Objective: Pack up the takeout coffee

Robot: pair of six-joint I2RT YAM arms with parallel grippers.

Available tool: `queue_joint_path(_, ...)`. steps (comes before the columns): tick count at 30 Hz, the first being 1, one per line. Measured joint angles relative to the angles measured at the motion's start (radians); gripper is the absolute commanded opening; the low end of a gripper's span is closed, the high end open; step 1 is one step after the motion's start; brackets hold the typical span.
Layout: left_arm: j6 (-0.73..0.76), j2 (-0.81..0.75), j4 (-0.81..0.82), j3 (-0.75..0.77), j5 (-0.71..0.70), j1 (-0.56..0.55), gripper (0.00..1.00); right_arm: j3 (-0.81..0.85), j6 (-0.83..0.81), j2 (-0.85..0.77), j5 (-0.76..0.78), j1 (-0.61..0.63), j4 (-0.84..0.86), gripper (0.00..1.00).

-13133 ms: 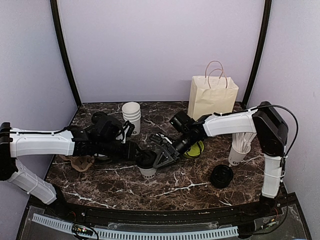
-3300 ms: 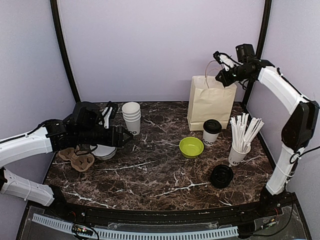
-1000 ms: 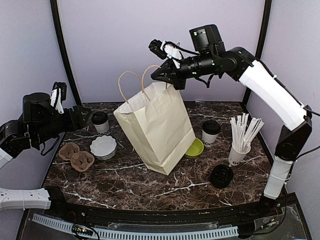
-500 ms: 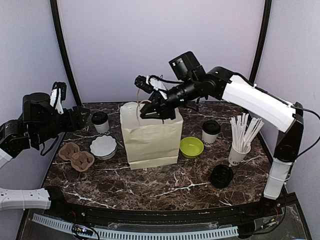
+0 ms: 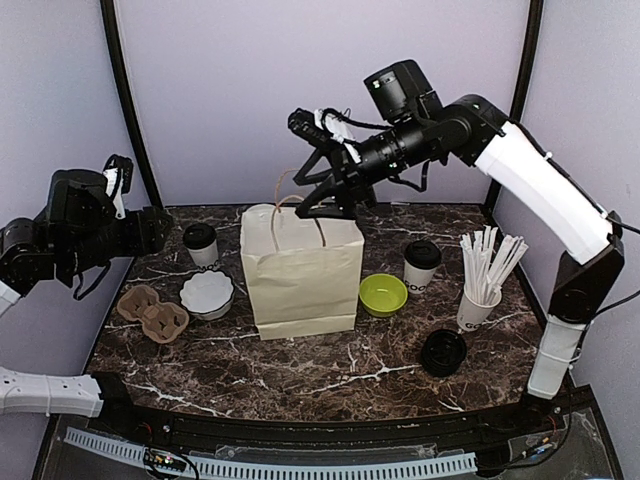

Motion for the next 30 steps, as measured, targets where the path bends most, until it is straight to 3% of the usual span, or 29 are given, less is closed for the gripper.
queue_joint_path(5, -0.066, 0.109, -0.2, 0.117, -0.025, 0.06, 0.7, 0.058, 0.002, -0.027, -0.002, -0.097, -0.021, 0.67)
queue_joint_path(11, -0.089, 0.227, -0.345, 0.112, 0.161, 0.321, 0.61, -0.006, 0.03, -0.07, 0.048, -0.217, 0.04, 0.65)
queue_joint_path(16, -0.096, 0.283, -0.353, -0.013, 0.341, 0.502, 0.5, -0.141, 0.051, -0.1, 0.069, -0.241, 0.09, 0.63)
queue_joint_path(25, -0.071, 0.404, -0.245, -0.191, 0.494, 0.549, 0.13, -0.262, 0.053, -0.124, 0.068, -0.246, 0.112, 0.62)
queue_joint_path(30, -0.058, 0.47, -0.18, -0.235, 0.507, 0.549, 0.08, -0.276, 0.051, -0.143, 0.063, -0.248, 0.116, 0.62)
